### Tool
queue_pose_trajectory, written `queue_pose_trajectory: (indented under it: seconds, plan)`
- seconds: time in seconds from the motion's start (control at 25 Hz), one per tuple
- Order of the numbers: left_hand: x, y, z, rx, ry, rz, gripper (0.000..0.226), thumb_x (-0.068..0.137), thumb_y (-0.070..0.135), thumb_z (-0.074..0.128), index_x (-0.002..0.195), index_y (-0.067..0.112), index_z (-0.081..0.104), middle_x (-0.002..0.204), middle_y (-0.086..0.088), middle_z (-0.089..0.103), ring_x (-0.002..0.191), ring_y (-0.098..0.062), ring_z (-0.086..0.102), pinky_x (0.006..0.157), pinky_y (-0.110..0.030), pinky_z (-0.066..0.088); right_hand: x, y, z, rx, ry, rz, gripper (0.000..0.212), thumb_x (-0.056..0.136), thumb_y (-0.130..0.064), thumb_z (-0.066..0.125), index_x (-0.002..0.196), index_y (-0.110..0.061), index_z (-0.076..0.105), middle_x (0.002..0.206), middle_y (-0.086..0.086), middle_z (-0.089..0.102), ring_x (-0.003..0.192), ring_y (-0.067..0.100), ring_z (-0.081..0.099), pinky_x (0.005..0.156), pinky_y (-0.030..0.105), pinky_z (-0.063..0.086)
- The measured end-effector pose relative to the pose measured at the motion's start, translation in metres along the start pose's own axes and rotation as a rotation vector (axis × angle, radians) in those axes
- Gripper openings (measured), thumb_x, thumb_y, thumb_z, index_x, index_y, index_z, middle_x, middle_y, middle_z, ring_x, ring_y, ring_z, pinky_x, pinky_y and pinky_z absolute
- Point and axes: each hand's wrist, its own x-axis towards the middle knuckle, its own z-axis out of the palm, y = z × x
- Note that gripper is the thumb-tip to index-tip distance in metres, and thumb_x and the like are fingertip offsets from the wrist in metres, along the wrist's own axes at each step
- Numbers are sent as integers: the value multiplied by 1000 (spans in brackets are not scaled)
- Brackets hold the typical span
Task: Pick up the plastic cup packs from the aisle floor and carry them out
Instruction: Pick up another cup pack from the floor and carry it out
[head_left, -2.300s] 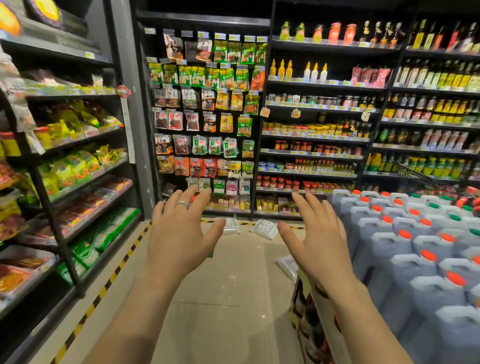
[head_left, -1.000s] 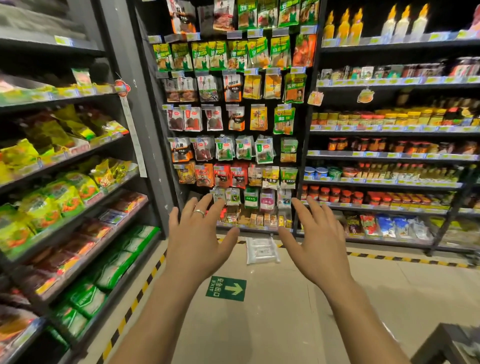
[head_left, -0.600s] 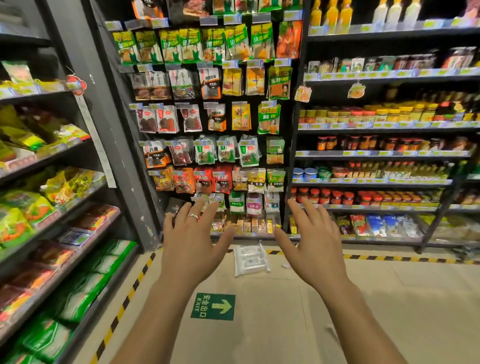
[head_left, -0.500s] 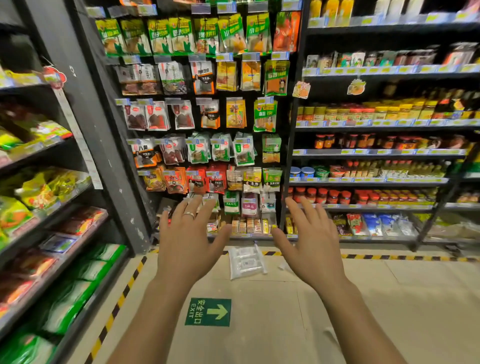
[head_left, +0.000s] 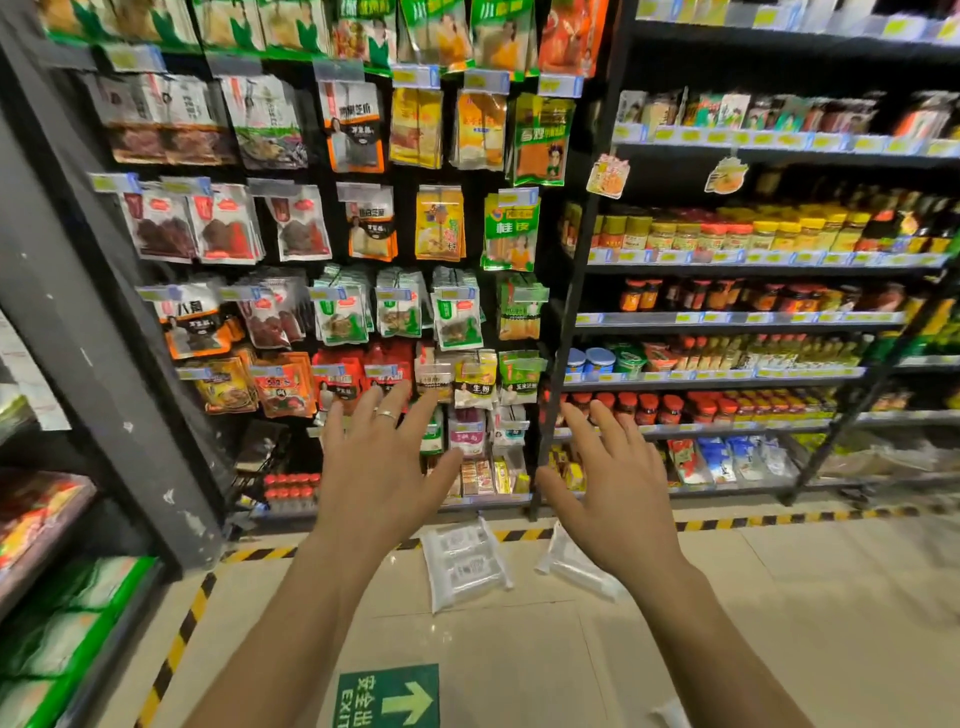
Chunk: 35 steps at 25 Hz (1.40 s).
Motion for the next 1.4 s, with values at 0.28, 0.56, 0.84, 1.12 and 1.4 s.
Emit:
queue_pose_trajectory:
  seconds: [0.28, 0.56, 0.84, 1.12, 1.4]
  plan:
    - [95, -27, 60, -19, -72, 69, 73, 86, 69, 18, 152, 37, 26, 160, 4, 26, 149, -21, 16, 119, -51, 6, 87, 8, 73, 6, 2, 67, 73, 88, -65, 30, 154, -35, 20, 161, 3, 23, 148, 31, 16, 114, 53, 22]
    - [230, -8, 159, 20, -166, 205, 80, 81, 71, 10, 151, 37, 28, 159, 5, 29, 147, -22, 21, 119, -52, 8, 196, 69, 154, 101, 32, 209, 74, 86, -63, 35, 153, -32, 27, 160, 4, 26, 145, 34, 20, 113, 54, 22]
    - [371, 28, 283, -43, -340, 336, 79, 81, 70, 19, 149, 33, 35, 155, 4, 36, 144, -21, 28, 114, -46, 22, 307, 148, 227, 167, -10, 424, 80, 82, -71, 23, 153, -36, 20, 162, 1, 16, 149, 28, 9, 119, 48, 15]
    - [427, 45, 416, -65, -547, 468, 80, 83, 70, 19, 148, 29, 40, 154, -1, 38, 143, -26, 31, 115, -48, 23, 322, 211, 313, 117, -34, 623, 69, 87, -57, 38, 148, -25, 38, 153, 13, 37, 136, 42, 36, 105, 56, 38]
    - [470, 6, 603, -49, -678, 696, 76, 86, 69, 27, 144, 25, 46, 148, -4, 47, 133, -30, 45, 108, -50, 37, 324, 235, 468, 95, 1, 875, 69, 89, -57, 40, 151, -28, 30, 157, 14, 31, 140, 42, 31, 106, 59, 35]
